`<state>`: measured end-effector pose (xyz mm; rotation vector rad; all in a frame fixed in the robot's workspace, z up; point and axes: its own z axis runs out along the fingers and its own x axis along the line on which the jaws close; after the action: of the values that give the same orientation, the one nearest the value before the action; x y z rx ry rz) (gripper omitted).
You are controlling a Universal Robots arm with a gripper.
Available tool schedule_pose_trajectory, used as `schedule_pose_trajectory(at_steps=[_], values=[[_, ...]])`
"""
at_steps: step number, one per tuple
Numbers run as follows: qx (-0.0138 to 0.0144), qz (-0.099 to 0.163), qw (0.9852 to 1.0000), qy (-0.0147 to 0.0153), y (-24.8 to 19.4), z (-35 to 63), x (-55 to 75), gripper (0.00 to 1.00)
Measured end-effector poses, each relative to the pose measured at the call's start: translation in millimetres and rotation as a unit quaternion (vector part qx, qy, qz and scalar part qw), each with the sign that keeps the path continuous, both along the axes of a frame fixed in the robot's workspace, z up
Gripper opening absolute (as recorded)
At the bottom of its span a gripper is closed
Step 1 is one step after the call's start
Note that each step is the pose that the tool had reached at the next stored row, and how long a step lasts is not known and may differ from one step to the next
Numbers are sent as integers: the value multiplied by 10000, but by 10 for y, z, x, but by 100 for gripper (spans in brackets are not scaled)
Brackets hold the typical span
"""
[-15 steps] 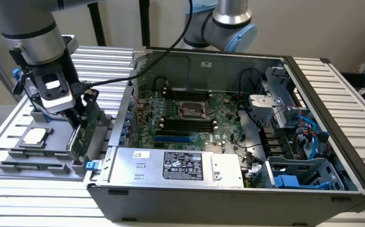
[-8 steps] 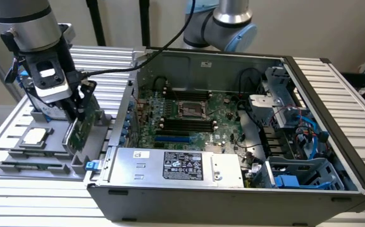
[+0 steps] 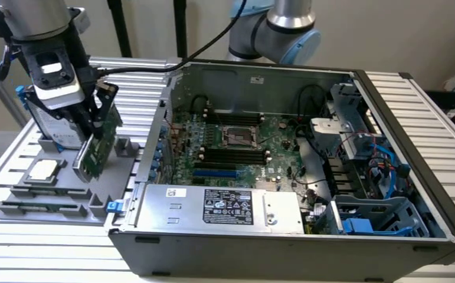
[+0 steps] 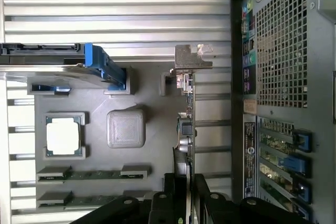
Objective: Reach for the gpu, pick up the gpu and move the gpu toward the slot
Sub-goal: 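Pick up the gpu and move the gpu toward the slot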
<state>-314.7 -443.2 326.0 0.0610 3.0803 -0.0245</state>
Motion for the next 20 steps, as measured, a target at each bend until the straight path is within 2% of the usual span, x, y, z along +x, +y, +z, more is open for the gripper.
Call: schedule_pose_trajectory(at_steps=[9,15,20], values=[[30,0,10000,30,-6,397,119,26],[63,1,10000,58,-14,654,279,26],[99,0,9999,89,-25,864,468,26]])
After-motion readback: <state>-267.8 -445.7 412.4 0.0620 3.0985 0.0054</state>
